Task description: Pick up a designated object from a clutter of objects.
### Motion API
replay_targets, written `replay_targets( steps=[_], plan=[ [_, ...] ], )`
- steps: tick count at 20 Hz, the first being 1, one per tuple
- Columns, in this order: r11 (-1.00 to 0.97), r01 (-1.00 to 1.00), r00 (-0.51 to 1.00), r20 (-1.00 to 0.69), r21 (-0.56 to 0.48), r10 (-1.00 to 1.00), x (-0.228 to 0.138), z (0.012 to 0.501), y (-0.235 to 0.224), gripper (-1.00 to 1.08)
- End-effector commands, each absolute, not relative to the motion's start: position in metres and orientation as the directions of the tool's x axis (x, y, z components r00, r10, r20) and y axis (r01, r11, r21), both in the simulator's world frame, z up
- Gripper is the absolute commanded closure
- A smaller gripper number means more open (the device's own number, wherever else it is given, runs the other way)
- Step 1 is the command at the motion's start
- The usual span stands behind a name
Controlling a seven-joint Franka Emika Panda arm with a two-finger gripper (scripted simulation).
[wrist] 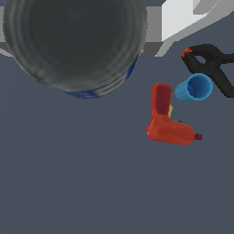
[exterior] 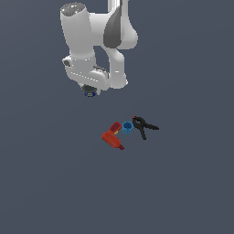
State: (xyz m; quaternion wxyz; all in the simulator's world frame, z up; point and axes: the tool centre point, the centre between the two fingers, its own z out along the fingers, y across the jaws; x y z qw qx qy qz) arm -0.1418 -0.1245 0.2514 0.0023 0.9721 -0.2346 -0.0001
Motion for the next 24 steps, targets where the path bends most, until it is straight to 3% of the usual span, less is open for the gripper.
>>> replay_targets(
  steps=[1, 14, 24],
  plan=[
    [-0.890, -0.456, 0.890, 0.001, 0.005, -0.456, -0.141, 0.274, -0.123, 1.08],
    [-0.891, -0.454, 0.891, 0.000, 0.002, -0.454, -0.134, 0.388, -0.112, 1.08],
    [-0.891, -0.454, 0.891, 0.000, 0.000, -0.454, -0.128, 0.437, -0.108, 1.08]
  ],
)
